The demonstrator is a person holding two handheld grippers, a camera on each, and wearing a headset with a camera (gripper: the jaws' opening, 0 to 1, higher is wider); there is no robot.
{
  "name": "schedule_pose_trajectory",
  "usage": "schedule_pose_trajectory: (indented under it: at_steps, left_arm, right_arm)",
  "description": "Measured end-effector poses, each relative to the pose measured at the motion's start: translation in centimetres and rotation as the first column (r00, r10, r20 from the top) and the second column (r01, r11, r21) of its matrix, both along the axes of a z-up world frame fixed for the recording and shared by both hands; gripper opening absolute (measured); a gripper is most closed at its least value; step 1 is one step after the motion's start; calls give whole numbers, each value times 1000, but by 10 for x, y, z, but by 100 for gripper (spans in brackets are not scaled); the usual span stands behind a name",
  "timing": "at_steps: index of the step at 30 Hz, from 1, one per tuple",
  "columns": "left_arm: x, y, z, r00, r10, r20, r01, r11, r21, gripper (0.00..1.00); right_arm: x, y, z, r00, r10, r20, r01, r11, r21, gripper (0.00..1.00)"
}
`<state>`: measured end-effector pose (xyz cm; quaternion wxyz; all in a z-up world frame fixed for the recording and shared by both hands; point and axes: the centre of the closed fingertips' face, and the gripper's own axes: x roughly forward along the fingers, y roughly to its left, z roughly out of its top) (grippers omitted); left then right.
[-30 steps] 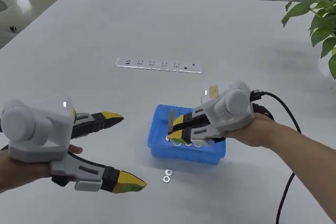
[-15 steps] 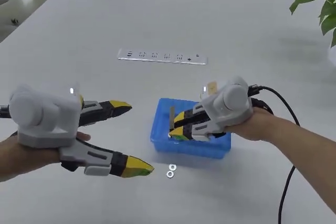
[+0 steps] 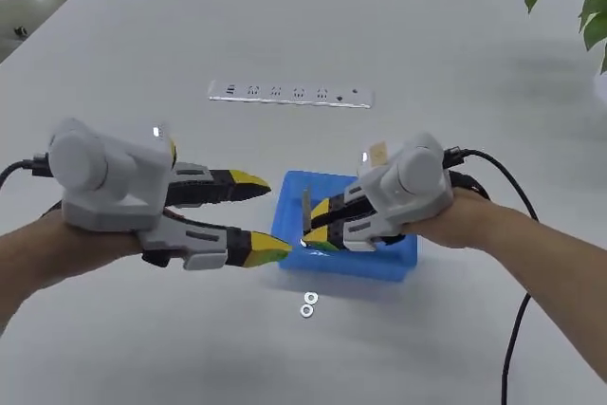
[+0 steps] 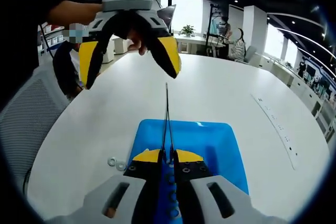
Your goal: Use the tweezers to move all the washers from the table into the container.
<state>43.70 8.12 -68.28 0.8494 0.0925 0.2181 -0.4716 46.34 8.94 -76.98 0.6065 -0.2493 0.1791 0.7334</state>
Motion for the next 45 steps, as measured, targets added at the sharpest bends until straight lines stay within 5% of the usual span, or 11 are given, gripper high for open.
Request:
schedule_pose_trajectory:
  at_steps: [3, 25, 45]
  left_arm:
    - [4, -2, -1, 1000, -13, 2, 13, 1000, 10, 35]
    - [27, -14, -6, 997, -76, 33, 74, 996, 56, 10]
    - [25, -22, -7, 990, -133, 39, 129, 988, 89, 6]
  right_arm:
    - [0, 0, 0, 1000, 3, 1, -3, 1000, -1, 10]
    - [-1, 0, -1, 999, 30, 29, -30, 999, -12, 10]
    - [-2, -2, -1, 997, 53, 55, -51, 998, -37, 11]
